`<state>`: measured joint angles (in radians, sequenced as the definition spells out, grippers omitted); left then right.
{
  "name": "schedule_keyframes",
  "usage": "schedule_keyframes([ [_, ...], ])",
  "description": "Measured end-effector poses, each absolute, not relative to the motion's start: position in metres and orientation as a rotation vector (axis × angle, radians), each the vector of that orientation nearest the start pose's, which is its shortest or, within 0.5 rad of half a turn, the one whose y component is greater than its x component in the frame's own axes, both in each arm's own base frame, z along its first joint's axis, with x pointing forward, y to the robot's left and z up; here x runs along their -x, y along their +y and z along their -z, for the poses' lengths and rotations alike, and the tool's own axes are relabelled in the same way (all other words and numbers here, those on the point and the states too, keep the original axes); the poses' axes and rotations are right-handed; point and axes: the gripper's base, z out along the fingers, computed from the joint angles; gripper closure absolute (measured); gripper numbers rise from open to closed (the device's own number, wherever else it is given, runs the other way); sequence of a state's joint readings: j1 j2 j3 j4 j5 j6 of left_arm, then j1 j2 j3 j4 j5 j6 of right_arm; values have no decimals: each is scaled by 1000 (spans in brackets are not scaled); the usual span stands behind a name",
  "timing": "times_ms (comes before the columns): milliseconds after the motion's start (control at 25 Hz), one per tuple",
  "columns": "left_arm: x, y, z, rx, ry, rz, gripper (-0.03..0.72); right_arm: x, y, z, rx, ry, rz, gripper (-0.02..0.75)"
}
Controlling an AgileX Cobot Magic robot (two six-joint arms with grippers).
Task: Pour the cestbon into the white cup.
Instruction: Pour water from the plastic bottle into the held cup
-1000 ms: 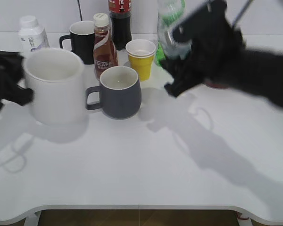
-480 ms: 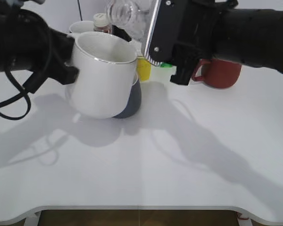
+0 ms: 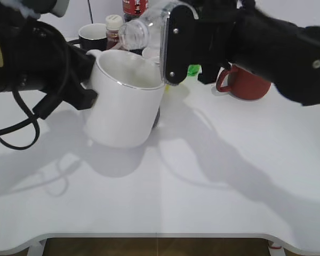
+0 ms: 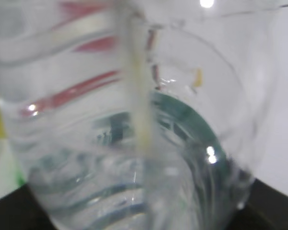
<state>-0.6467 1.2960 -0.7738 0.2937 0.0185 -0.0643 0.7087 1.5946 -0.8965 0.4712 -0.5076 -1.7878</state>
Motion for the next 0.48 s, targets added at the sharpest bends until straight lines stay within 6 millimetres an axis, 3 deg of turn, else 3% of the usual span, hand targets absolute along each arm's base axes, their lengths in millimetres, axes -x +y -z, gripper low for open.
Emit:
schedule_keyframes([
  [160,-223,-167,-279,-863,1853,252,655,-287,213,-264,1359,984,784,279],
  [480,-224,-166,-279,-866,1852,243,655,-285,217,-269,1377,870,832,279],
])
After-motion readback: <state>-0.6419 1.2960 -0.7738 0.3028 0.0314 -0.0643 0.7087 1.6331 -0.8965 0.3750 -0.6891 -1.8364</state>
